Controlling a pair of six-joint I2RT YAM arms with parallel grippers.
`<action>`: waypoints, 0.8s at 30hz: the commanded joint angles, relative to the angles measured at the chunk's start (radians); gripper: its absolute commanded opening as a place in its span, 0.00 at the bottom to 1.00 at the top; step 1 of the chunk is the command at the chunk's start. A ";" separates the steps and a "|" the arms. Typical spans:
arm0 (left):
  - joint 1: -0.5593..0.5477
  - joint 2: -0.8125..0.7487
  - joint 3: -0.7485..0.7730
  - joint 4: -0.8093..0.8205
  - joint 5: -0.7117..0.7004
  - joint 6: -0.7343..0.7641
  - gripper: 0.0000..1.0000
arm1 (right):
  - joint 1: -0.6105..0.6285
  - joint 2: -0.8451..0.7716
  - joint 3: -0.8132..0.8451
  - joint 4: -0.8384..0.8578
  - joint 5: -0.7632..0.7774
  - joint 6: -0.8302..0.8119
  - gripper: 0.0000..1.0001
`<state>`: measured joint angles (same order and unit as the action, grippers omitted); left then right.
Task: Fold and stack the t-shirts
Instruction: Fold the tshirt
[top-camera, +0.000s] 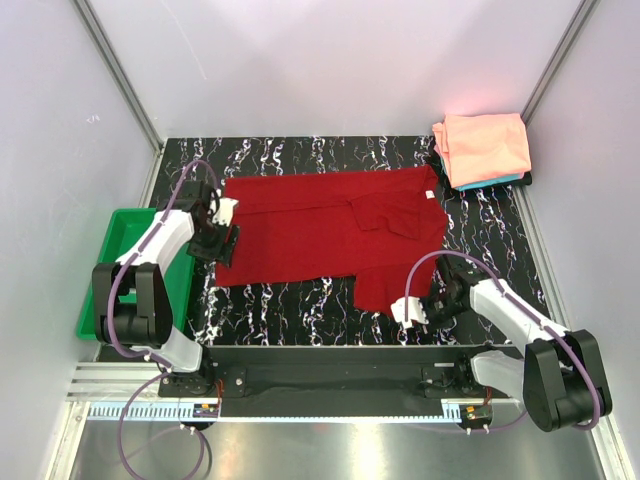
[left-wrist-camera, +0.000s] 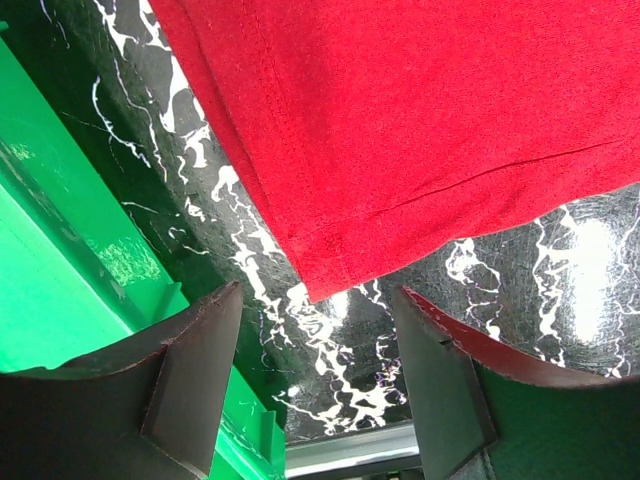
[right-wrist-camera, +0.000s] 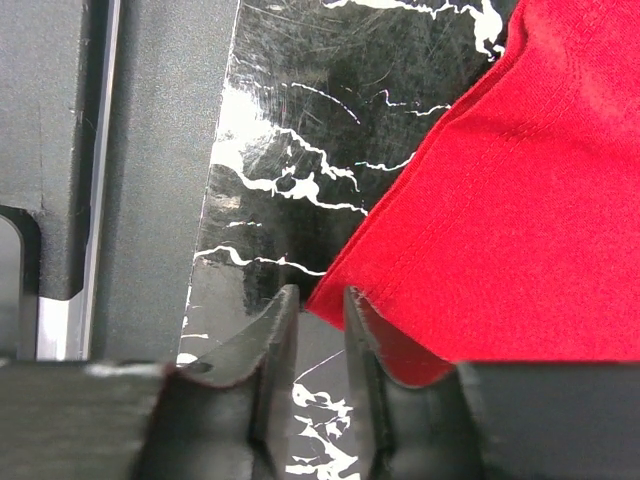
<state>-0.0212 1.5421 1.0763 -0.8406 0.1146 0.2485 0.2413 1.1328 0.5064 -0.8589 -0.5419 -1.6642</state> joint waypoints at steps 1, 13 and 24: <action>0.012 0.000 0.011 -0.014 0.046 -0.015 0.66 | 0.015 0.005 -0.008 0.032 0.025 -0.022 0.30; 0.020 0.099 0.025 -0.091 0.100 0.011 0.65 | 0.026 -0.027 0.015 0.054 0.039 0.093 0.00; 0.021 0.188 0.051 -0.114 0.082 0.017 0.59 | 0.030 -0.004 0.043 0.078 0.042 0.142 0.00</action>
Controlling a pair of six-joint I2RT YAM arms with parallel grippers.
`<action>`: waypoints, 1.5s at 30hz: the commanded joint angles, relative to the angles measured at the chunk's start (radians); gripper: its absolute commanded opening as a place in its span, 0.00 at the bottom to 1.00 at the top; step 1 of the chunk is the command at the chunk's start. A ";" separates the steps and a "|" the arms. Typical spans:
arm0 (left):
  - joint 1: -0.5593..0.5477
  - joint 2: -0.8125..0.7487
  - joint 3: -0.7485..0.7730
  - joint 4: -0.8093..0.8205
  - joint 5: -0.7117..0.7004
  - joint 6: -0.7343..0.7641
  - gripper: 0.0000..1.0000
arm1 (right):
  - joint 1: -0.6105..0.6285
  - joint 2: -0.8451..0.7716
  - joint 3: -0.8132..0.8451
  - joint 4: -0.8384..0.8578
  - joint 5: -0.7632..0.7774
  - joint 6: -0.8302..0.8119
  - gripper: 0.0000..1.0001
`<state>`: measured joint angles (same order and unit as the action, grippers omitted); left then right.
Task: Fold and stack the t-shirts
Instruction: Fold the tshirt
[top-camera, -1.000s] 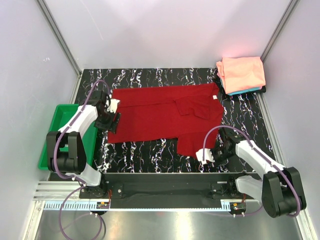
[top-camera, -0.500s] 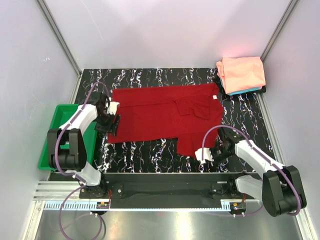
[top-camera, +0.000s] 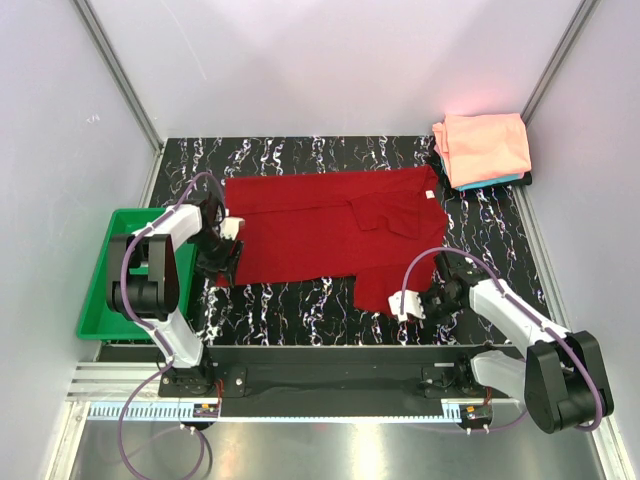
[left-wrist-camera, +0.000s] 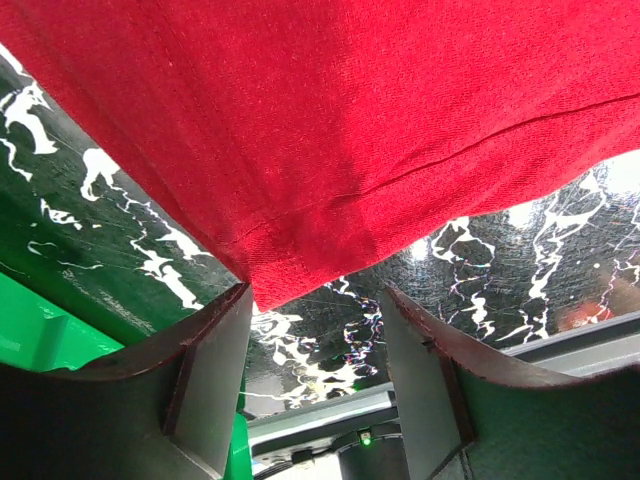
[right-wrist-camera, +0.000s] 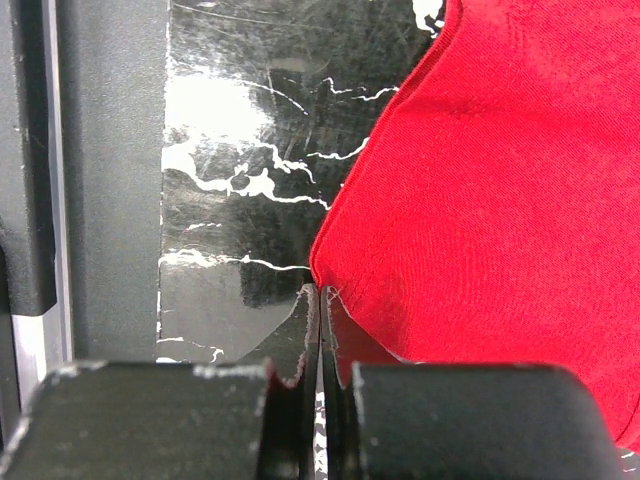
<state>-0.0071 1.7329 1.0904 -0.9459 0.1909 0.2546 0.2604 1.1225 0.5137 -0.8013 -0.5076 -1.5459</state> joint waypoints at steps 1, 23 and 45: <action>0.006 -0.003 0.036 -0.010 0.001 0.009 0.59 | 0.013 0.007 0.037 0.020 0.007 0.026 0.00; 0.006 0.045 -0.006 -0.013 -0.077 0.012 0.25 | 0.019 0.011 0.031 0.059 0.003 0.093 0.00; 0.006 0.048 0.370 -0.178 -0.113 0.135 0.00 | 0.017 -0.017 0.342 0.249 0.224 0.543 0.00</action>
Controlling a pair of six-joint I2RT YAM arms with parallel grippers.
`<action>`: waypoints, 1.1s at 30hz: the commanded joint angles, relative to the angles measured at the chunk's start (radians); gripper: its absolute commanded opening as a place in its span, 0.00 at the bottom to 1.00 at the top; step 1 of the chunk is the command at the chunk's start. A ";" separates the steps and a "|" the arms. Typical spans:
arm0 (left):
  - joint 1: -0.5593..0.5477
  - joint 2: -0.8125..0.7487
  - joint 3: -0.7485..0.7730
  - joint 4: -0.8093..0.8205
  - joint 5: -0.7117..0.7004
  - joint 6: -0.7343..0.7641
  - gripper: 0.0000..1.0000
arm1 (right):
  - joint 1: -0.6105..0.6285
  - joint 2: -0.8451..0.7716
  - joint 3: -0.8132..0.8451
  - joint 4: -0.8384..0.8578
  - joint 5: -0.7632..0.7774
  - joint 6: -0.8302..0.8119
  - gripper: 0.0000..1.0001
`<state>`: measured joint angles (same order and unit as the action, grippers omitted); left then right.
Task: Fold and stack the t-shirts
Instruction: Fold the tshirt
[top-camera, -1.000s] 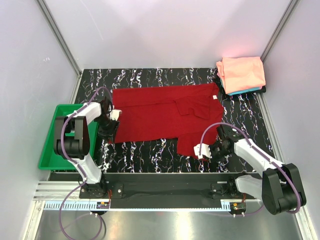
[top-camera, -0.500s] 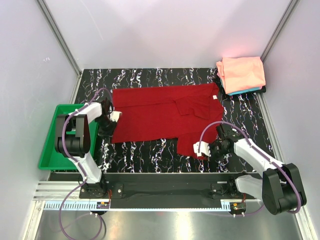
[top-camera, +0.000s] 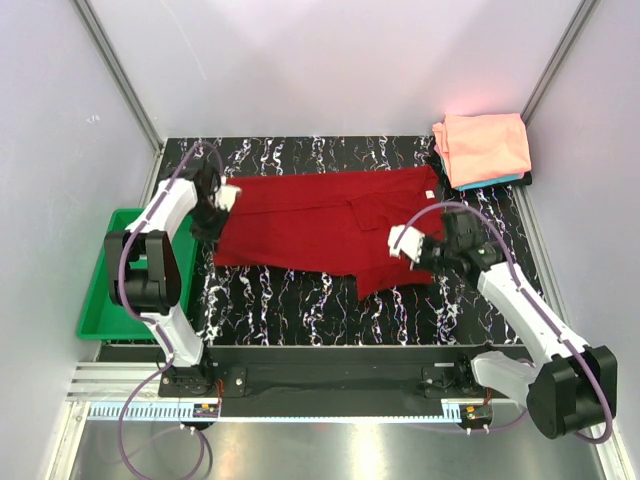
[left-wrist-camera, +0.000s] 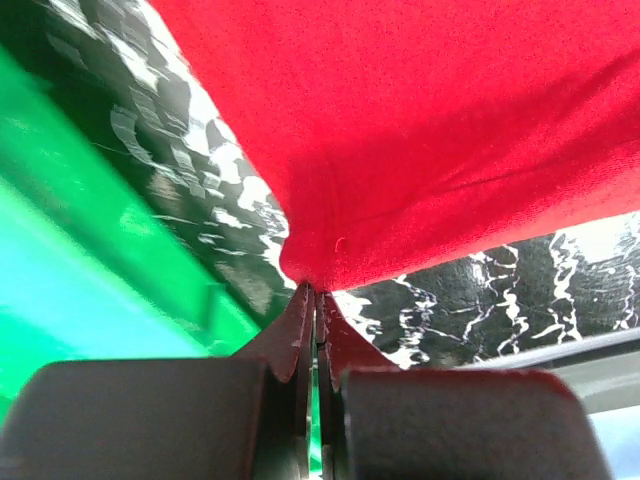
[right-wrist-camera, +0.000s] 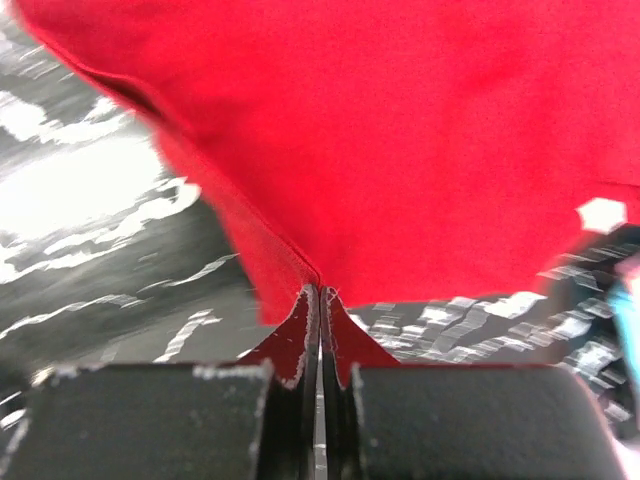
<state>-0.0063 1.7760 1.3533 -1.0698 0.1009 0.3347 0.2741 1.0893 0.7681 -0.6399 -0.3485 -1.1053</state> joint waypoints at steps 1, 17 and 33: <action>0.005 0.017 0.137 -0.067 -0.024 0.061 0.00 | 0.002 0.029 0.108 0.100 0.072 0.110 0.00; 0.005 0.436 0.826 -0.324 -0.044 0.159 0.00 | -0.170 0.500 0.589 0.308 0.062 0.081 0.00; -0.046 0.609 1.018 -0.271 -0.223 0.256 0.07 | -0.197 1.013 1.043 0.352 0.049 0.055 0.00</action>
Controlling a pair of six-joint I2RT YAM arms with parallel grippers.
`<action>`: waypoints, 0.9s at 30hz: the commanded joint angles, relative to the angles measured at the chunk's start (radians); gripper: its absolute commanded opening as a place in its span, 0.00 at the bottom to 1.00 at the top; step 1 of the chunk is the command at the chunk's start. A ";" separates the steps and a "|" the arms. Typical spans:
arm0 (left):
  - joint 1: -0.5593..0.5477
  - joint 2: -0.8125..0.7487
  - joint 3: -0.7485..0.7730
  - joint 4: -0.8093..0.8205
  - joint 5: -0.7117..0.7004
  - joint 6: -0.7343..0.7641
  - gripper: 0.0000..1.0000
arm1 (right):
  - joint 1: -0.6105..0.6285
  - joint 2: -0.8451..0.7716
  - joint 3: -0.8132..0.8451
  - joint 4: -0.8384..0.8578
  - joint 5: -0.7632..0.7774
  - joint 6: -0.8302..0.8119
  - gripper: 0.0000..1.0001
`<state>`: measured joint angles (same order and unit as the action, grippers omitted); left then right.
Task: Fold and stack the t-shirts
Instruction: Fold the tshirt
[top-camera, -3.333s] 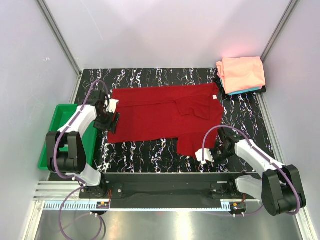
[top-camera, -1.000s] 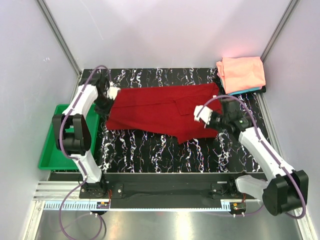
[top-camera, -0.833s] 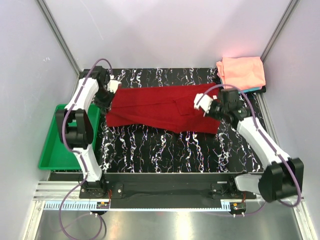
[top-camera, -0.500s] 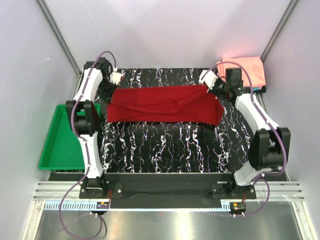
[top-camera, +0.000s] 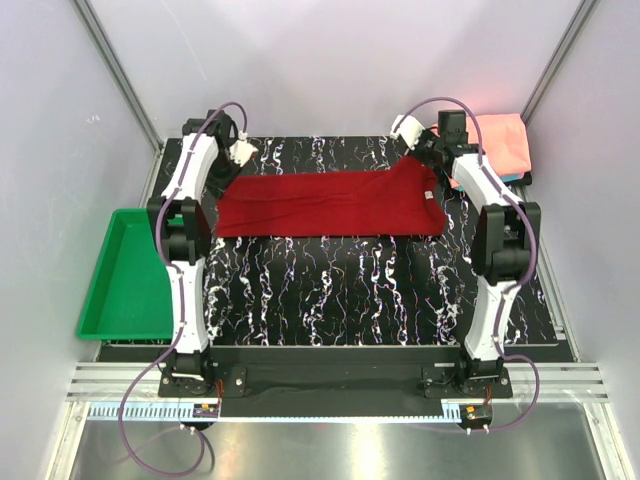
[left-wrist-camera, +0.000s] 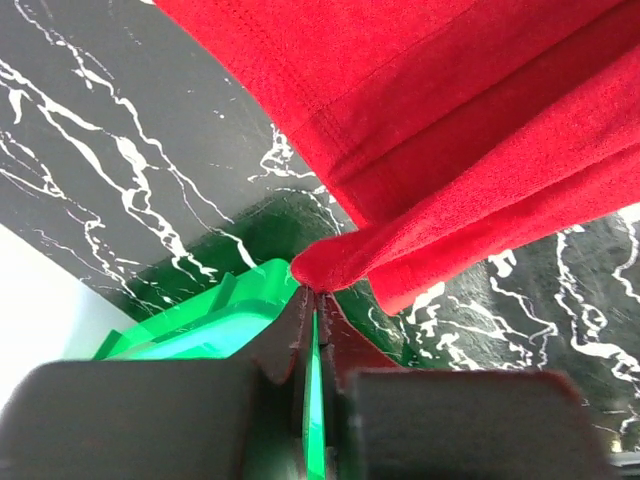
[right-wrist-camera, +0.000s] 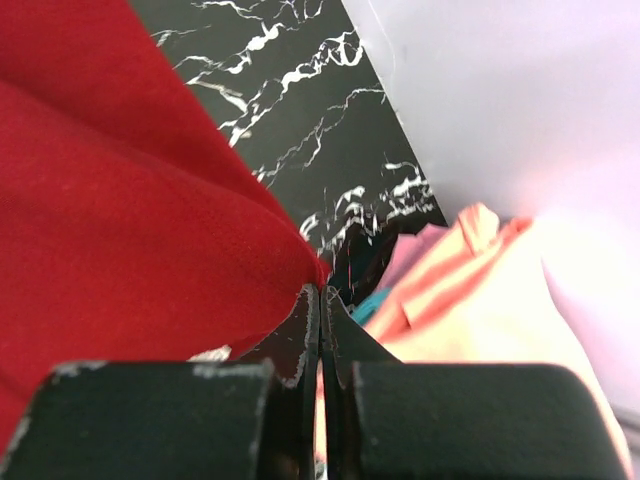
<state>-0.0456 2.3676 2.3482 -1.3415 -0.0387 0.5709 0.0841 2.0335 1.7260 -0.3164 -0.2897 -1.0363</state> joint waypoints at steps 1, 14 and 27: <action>-0.010 0.019 0.014 0.063 -0.128 0.015 0.34 | -0.007 0.088 0.101 0.033 -0.002 -0.011 0.00; -0.092 -0.310 -0.310 0.338 -0.053 -0.146 0.69 | 0.000 -0.039 0.095 0.090 0.162 0.551 0.68; -0.126 -0.165 -0.372 0.235 0.076 -0.189 0.62 | 0.000 0.228 0.247 -0.297 -0.163 0.887 0.64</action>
<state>-0.1852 2.1818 1.9587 -1.1080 0.0170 0.3840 0.0841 2.2158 1.9213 -0.5240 -0.3866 -0.2394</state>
